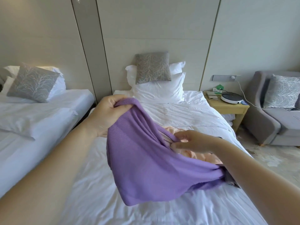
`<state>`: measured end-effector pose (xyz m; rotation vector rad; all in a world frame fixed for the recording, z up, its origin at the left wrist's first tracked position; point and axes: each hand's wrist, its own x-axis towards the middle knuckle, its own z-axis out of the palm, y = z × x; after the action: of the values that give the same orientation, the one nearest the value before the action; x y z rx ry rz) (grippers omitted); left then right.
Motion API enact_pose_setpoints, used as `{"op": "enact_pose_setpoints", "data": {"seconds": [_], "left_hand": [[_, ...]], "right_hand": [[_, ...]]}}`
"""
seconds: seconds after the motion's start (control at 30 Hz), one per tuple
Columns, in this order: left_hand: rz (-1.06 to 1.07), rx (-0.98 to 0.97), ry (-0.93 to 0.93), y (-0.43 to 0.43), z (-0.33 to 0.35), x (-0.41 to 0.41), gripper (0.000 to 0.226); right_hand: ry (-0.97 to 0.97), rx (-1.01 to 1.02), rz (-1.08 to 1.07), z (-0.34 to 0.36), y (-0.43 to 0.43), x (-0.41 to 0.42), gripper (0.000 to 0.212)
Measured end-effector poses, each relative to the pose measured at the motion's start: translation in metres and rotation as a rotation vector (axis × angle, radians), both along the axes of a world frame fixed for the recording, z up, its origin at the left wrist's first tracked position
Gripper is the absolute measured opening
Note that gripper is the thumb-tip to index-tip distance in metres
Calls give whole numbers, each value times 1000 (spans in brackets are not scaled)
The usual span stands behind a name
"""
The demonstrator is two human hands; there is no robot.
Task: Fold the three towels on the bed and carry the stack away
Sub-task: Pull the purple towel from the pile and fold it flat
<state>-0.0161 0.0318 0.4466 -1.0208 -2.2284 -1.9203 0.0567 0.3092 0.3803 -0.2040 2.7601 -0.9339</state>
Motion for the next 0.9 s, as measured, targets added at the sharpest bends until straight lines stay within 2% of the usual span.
{"op": "enact_pose_setpoints", "data": {"seconds": [0.07,0.2,0.27,0.3,0.37,0.4,0.47,0.5,0.57,0.63,0.67,0.7,0.77,0.87,0.9], "left_hand": [[74,42,-2,-19,3,-6,38],[298,109,16,-52,8,-27,20],[423,86,44,-62,12,-32,7],[440,44,71,-61,13,-32,10],[318,-54,118,-46,12,-27,22],[212,-123,116,-33,8,-21,35],[-34,-269,13,-5,-4,-7,45],[-111,-350,-15,7,-11,-2,41],[-107,-462,4,21,-23,3,23],[-50,-372,-19,20,-24,0,11],[-27,-299,-29,16,-22,-3,19],[-15,-246,-35,12,-18,-6,22],[-17,-184,-56,3,-11,-14,8],[43,-127,-19,-8,-1,-22,9],[71,-104,10,-11,2,-24,17]], "right_hand": [[109,-20,-55,11,-3,-5,20],[534,-47,-91,53,-26,-17,22],[693,-138,-74,81,-38,-18,11],[721,-190,-50,93,-43,-19,7],[663,-261,5,105,-54,-18,16],[607,-280,34,105,-61,-18,18],[540,-296,69,96,-72,-19,15],[524,-302,65,91,-74,-20,14],[483,-270,29,81,-68,-22,11],[395,-131,-3,71,-51,-18,21],[317,-75,-15,65,-41,-15,24],[228,-60,-19,59,-32,-10,21],[105,-51,-14,50,-19,-1,19],[121,92,-53,47,-4,1,22],[141,137,-64,51,1,0,26]]}}
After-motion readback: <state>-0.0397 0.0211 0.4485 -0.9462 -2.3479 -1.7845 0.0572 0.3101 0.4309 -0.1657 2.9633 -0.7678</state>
